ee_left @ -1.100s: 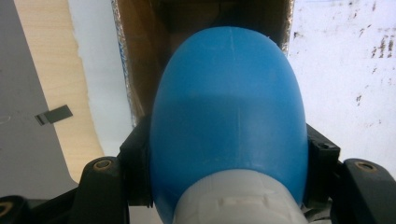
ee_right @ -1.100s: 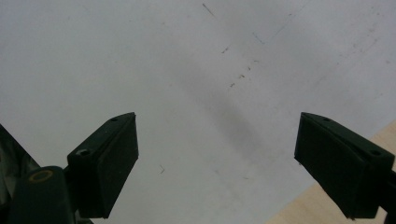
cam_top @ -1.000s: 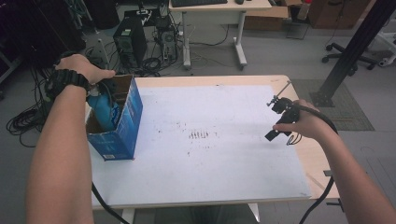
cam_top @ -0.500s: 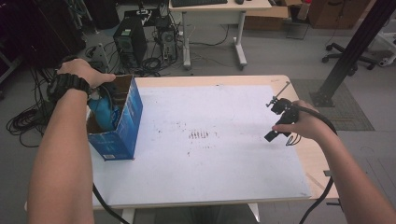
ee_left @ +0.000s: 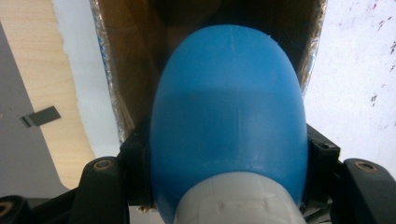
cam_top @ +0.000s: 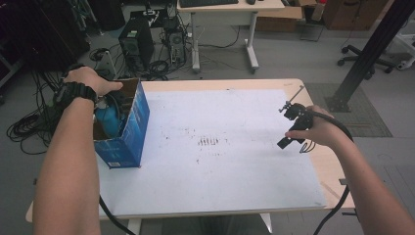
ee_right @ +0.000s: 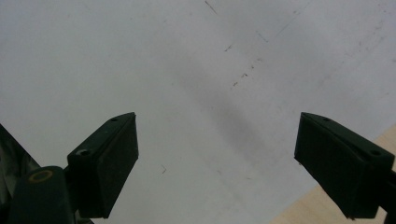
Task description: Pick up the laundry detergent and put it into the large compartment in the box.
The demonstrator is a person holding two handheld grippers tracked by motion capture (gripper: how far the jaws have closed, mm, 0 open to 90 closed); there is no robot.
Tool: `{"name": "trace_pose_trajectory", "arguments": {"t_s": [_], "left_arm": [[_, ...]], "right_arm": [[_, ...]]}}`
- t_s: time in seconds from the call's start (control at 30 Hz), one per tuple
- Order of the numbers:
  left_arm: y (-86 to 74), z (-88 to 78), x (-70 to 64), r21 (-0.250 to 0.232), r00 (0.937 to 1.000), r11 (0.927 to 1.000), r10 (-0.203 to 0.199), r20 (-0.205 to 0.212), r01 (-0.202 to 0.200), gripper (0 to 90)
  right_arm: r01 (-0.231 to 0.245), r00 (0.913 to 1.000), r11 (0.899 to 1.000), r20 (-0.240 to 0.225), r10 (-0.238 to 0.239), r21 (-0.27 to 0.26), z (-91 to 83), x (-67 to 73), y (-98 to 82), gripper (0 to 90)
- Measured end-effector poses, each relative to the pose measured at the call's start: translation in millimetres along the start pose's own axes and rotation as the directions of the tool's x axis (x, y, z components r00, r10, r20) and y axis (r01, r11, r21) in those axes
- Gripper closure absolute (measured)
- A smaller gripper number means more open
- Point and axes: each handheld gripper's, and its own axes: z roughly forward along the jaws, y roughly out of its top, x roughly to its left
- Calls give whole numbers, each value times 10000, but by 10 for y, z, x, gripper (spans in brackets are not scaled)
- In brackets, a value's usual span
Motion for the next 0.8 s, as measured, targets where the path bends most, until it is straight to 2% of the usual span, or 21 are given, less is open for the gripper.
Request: {"name": "trace_pose_trajectory", "arguments": {"t_s": [0.8], "left_arm": [[10,201,15,230,9998,9997,74,165,-77,374]], "right_arm": [[24,10000,10000,-13,-24,63,33,4,-9,136]]}}
